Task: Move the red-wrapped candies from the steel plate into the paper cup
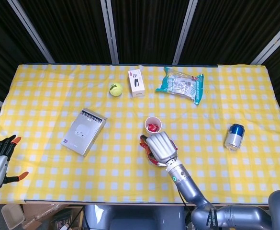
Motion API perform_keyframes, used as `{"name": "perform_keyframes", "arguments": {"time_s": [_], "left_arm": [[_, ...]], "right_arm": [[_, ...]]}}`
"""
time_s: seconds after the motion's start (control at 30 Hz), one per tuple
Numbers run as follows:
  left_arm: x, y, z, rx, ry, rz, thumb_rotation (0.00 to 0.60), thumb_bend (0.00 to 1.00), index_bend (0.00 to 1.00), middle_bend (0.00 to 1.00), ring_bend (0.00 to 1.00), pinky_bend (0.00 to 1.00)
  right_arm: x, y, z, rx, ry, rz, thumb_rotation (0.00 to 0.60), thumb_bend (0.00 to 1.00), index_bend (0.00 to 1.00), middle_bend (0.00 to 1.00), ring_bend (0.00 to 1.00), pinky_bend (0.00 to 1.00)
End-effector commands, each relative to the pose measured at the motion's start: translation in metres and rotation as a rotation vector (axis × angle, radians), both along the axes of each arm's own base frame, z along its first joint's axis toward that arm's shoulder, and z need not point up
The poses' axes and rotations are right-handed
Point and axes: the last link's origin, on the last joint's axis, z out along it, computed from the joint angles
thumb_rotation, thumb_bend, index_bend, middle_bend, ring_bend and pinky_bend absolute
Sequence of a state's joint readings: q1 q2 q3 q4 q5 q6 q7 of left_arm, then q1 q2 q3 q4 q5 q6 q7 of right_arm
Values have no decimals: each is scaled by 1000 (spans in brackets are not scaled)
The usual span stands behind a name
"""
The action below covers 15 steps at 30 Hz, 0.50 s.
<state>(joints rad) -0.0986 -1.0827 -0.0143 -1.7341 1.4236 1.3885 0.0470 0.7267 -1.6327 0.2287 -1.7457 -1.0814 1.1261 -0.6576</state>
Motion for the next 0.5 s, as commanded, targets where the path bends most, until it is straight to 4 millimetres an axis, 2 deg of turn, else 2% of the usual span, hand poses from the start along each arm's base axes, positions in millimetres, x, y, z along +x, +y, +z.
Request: {"name": "perform_keyframes", "arguments": {"time_s": [0.03,0.23,0.5], "left_arm": [[0,0,0,-1,-1,1,600,2,0,0,0,0],[0,2,-1,-4,-5,7,600,2,0,0,0,0],[-1,3,-1,-10,-12,16,600,3,0,0,0,0]], "right_arm": [[2,-16,10,-41,-8,-21,600,586,539,883,989,1000],[2,-42,12,-66,0,-65,600,586,539,883,989,1000],[-7,-68,-2,-77,39,-114,600,586,538,884,990,1000]]}}
